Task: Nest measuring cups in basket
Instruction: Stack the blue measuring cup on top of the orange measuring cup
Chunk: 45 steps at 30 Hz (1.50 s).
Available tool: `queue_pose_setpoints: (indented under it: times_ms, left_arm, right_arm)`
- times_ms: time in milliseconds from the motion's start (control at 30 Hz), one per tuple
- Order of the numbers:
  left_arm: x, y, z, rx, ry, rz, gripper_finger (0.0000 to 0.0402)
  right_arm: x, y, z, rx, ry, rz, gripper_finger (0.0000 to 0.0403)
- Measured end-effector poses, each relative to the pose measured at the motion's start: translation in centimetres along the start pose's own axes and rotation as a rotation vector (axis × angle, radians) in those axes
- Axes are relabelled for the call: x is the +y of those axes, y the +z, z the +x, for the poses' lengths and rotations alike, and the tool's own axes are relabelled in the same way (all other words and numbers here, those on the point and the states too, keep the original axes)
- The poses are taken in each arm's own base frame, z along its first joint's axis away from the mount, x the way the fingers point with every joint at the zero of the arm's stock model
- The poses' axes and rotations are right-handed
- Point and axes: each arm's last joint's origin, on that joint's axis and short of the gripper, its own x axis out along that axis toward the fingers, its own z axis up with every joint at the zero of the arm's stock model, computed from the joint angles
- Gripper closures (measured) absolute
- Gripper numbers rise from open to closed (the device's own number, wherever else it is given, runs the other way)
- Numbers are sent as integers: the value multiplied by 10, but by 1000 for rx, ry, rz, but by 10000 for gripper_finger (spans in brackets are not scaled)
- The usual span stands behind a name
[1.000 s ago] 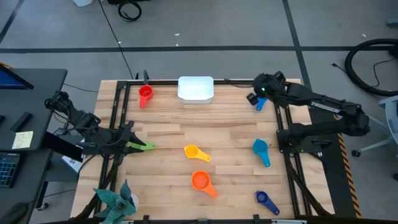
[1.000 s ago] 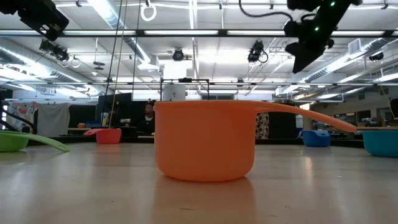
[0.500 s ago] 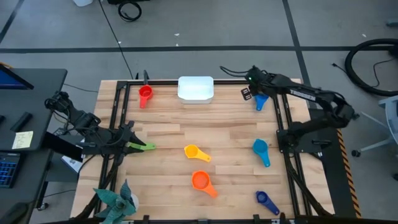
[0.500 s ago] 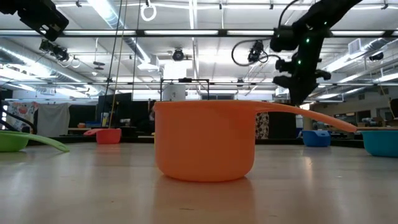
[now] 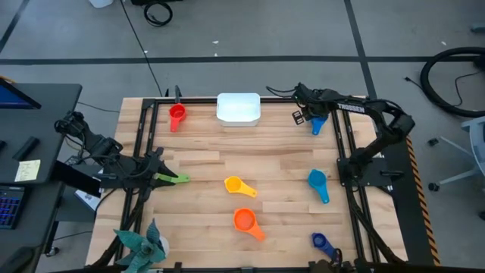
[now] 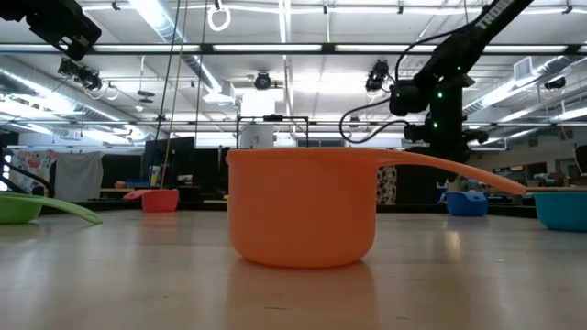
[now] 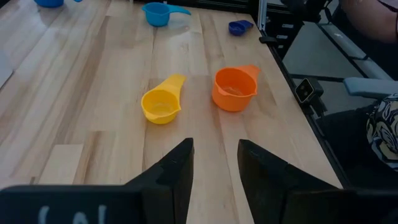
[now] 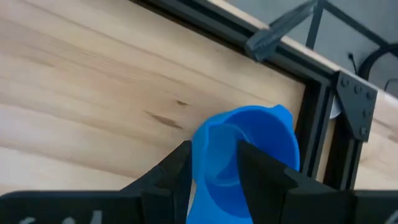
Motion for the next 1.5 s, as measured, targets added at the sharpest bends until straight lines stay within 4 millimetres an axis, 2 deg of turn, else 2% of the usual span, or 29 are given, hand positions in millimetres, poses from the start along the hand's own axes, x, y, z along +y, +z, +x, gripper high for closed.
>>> queue_pose_setpoints:
  times_ms: [367, 600, 1500]
  left_arm:
    - [0, 0, 0, 0, 0, -1, 271]
    - [0, 0, 0, 0, 0, -1, 271]
    - [0, 0, 0, 0, 0, -5, 271]
  right_arm:
    - [-5, 3, 12, 53, 36, 46, 272]
    - [-9, 4, 14, 83, 89, 93, 272]
    - [-11, 5, 16, 87, 105, 107, 273]
